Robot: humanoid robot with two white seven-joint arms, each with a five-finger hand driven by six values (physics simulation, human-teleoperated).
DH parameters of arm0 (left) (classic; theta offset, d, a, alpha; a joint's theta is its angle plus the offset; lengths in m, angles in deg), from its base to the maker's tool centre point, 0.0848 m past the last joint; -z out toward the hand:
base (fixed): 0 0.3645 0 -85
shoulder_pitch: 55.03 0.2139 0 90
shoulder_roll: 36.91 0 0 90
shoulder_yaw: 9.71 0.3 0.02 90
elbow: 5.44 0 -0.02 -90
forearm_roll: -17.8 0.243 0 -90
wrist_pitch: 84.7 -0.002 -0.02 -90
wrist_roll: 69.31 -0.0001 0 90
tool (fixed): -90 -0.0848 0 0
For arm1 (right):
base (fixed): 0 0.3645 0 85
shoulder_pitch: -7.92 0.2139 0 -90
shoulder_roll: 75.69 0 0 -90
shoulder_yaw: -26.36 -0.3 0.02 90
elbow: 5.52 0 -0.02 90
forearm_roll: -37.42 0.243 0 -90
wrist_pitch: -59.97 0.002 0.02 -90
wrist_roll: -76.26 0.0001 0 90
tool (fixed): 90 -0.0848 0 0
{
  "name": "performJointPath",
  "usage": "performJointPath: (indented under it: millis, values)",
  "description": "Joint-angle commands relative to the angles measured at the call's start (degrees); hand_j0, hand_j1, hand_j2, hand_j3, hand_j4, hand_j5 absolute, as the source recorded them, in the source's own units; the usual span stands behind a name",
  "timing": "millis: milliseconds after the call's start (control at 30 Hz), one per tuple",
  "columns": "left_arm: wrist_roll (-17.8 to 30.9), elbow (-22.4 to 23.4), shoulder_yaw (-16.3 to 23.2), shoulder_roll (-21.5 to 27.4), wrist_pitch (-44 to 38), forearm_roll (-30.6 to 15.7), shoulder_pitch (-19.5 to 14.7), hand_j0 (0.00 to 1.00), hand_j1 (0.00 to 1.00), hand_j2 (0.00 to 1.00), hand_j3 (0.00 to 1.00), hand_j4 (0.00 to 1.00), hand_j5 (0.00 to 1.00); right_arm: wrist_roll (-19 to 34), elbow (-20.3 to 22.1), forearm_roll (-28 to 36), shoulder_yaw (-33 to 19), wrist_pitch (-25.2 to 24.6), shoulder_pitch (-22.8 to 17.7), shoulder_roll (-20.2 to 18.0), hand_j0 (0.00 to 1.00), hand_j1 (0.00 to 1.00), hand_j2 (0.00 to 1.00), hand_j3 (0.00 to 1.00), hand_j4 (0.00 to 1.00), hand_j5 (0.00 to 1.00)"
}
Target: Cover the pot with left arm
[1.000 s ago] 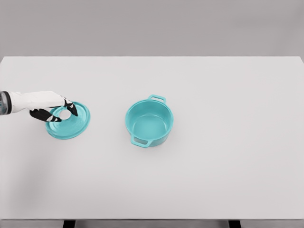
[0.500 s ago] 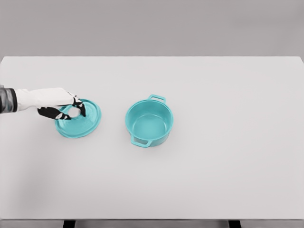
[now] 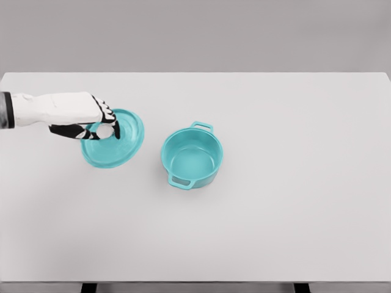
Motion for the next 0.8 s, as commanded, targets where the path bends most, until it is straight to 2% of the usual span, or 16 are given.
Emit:
performJointPath:
  millis: [0,100,233,333,767]
  values:
    - [-0.02,-0.99,0.49,-0.17,-0.13,-0.46,-0.18,0.57,0.57,0.57,0.57,0.57,0.57,0.02,0.00,-0.03,-0.01,0.07,0.00,0.00,1.00,1.00,1.00,1.00,1.00,1.00]
    - [-0.02,-0.12,5.41,-0.70,-0.13,-2.75,-4.04,0.57,0.57,0.57,0.57,0.57,0.57,0.02,0.00,-0.03,-0.01,0.07,0.00,0.00,1.00,1.00,1.00,1.00,1.00,1.00]
    - [0.07,0.41,6.29,-1.05,-0.13,-3.10,-4.57,0.57,0.57,0.57,0.57,0.57,0.57,0.02,0.00,-0.03,-0.01,0.07,0.00,0.00,1.00,1.00,1.00,1.00,1.00,1.00]
    - [0.15,0.41,9.72,-1.58,-0.13,-3.01,-6.50,0.57,0.57,0.57,0.57,0.57,0.57,0.02,0.00,-0.12,-0.01,0.07,0.00,0.00,1.00,1.00,1.00,1.00,1.00,1.00]
    - [-0.02,-1.69,11.21,-4.13,-0.13,-2.05,-10.64,0.57,0.57,0.57,0.57,0.57,0.57,0.02,0.00,-0.03,-0.01,0.07,0.00,0.00,1.00,1.00,1.00,1.00,1.00,1.00]
